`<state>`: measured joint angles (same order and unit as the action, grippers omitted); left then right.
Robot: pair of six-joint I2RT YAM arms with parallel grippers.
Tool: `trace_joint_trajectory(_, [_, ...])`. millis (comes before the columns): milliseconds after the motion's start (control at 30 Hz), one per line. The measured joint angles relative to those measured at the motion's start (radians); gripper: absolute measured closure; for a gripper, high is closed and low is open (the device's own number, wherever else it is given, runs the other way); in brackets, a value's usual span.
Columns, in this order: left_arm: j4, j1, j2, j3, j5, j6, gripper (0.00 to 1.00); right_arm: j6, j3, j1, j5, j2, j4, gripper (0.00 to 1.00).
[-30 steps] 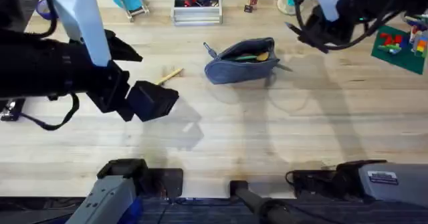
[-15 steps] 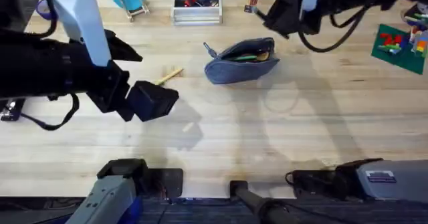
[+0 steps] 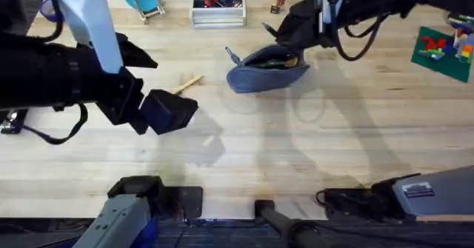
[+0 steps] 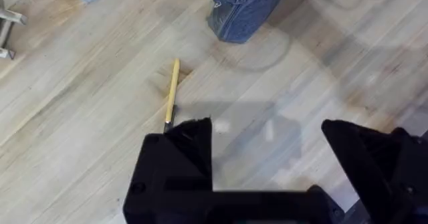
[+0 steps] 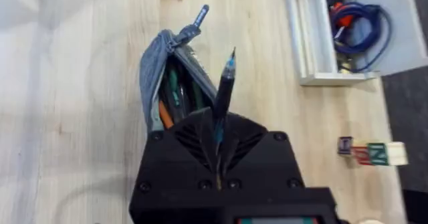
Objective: Unzip the bag, pick up the pens from the table one at a time and place them inside, then zip the bag closed.
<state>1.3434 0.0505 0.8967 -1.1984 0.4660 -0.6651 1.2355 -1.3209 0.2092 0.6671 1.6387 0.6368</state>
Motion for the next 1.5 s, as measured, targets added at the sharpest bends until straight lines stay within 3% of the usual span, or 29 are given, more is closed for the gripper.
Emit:
trace_joint_trajectory(500, [0.0, 0.0, 0.0, 0.0, 0.0, 0.0, 0.007, 0.018, 0.0, 0.0, 0.007, 0.104, 0.0, 0.967])
trace_joint_trajectory(667, [0.0, 0.0, 0.0, 0.0, 0.0, 0.0, 0.007, 0.023, 0.0, 0.0, 0.007, 0.104, 0.006, 0.669])
trace_joint_trajectory(867, [0.0, 0.0, 0.0, 0.0, 0.0, 0.0, 0.007, 0.022, 0.0, 0.0, 0.007, 0.104, 0.041, 0.385])
trace_joint_trajectory(1133, [0.0, 0.0, 0.0, 0.0, 0.0, 0.0, 0.007, 0.021, 0.0, 0.0, 0.007, 0.104, 0.041, 0.357])
trace_joint_trajectory(1167, [0.0, 0.0, 0.0, 0.0, 0.0, 0.0, 0.007, 0.019, 0.0, 0.0, 0.007, 0.104, 0.042, 0.271])
trace_joint_trajectory(1200, [0.0, 0.0, 0.0, 0.0, 0.0, 0.0, 0.007, 0.021, 0.0, 0.0, 0.007, 0.104, 0.043, 0.11])
trace_joint_trajectory(1233, [0.0, 0.0, 0.0, 0.0, 0.0, 0.0, 0.007, 0.023, 0.0, 0.0, 0.007, 0.104, 0.041, 0.035])
trace_joint_trajectory(1500, [0.0, 0.0, 0.0, 0.0, 0.0, 0.0, 0.007, -0.002, 0.0, 0.004, -0.037, 0.053, 0.05, 0.005])
